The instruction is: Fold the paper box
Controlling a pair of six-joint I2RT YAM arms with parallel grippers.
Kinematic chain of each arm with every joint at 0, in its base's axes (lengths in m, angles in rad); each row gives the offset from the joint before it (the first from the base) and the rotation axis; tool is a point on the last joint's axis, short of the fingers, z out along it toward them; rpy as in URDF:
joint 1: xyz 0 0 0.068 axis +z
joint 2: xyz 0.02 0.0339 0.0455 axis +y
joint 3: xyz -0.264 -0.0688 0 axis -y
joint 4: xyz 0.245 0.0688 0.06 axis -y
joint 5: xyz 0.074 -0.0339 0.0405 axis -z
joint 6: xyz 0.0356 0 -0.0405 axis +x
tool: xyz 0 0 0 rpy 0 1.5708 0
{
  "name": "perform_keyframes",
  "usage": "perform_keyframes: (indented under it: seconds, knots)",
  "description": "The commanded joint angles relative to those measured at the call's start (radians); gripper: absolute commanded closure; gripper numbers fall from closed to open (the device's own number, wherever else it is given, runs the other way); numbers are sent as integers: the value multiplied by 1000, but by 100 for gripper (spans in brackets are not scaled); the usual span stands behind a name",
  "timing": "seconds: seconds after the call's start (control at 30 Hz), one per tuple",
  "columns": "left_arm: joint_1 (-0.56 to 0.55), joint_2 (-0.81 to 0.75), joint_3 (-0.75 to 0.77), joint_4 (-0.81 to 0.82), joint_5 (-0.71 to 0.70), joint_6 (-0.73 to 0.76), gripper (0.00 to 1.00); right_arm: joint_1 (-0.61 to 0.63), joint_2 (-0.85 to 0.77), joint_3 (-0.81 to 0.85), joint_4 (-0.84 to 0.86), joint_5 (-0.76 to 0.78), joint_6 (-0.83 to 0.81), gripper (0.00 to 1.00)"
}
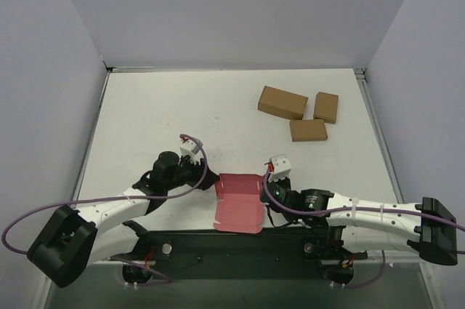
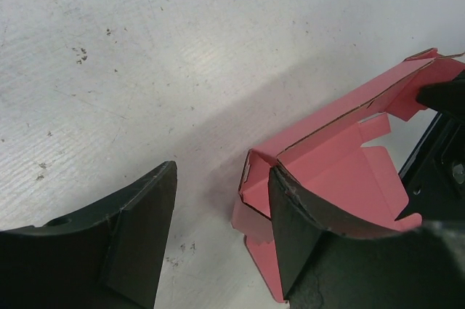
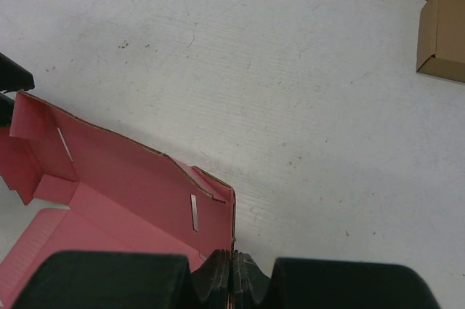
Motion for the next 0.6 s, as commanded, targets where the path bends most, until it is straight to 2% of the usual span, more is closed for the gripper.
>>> perform_keyframes:
  seconds: [0.0, 0.1, 0.2, 0.4, 0.57]
  knots:
    - [2, -64, 6, 94, -3, -21, 37, -7, -16, -7, 32, 9, -7, 100]
    - [2, -142, -18, 87, -54, -29, 37, -7, -10, -8, 40, 5, -10, 100]
    - [5, -179, -19, 85, -30, -28, 36, -9, -4, -8, 47, -1, -16, 100]
    - [4, -91, 38, 15, 30, 24, 36, -8, 3, -5, 52, -6, -16, 100]
    - [2, -70, 43, -17, -20, 63, 35, -9, -14, -13, 52, -9, -10, 100]
